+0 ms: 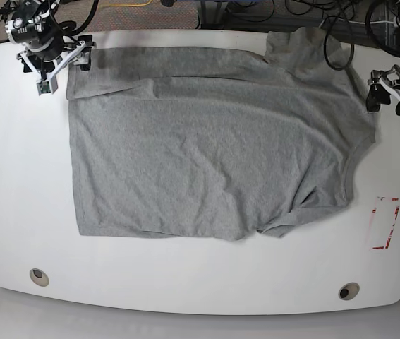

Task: Fold the T-shirt properly
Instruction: 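Release the shirt and raise both grippers to the shirt's collar-side corners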

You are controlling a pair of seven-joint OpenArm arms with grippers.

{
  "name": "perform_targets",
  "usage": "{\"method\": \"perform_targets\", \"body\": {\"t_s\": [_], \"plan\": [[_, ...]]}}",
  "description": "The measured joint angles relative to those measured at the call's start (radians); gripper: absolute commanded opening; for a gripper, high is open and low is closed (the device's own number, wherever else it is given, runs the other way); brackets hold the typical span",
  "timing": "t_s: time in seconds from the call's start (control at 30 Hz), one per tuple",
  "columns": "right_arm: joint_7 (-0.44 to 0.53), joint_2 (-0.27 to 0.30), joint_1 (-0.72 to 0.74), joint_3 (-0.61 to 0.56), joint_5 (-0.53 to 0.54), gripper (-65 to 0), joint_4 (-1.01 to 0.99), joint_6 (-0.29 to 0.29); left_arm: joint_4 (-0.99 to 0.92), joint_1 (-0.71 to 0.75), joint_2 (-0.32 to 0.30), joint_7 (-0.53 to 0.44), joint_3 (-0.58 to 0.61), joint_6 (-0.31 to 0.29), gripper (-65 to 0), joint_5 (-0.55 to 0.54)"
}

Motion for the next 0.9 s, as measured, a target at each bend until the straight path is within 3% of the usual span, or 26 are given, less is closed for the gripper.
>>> {"method": "perform_targets", "body": {"t_s": [0.53,0.7,0.8,0.87,0.9], "plan": [[0.132,0.015,-0.004,-0.004,0.039,-13.3,-0.193,0.002,0.000,0.070,0.052,-0.006,-0.041,0.000,-19.7,-0.035],[0.159,0.021,-0.011,-0.061,0.032,-13.8,-0.195,-0.008,0.000,0.076,0.056,-0.005,-0.041,0.000,-19.7,-0.032],[0.176,0.018,-0.016,-0.098,0.044,-17.9,-0.191,-0.008,0.000,0.074,0.055,-0.005,-0.041,0.000,-19.7,-0.032],[0.177,0.012,-0.015,-0.105,0.056,-23.6,-0.190,-0.005,0.000,0.074,0.055,-0.006,-0.042,0.000,-19.7,-0.032],[0.177,0.010,-0.016,-0.105,0.062,-30.3,-0.190,-0.005,0.000,0.074,0.056,-0.005,-0.042,0.000,-19.7,-0.032]]}}
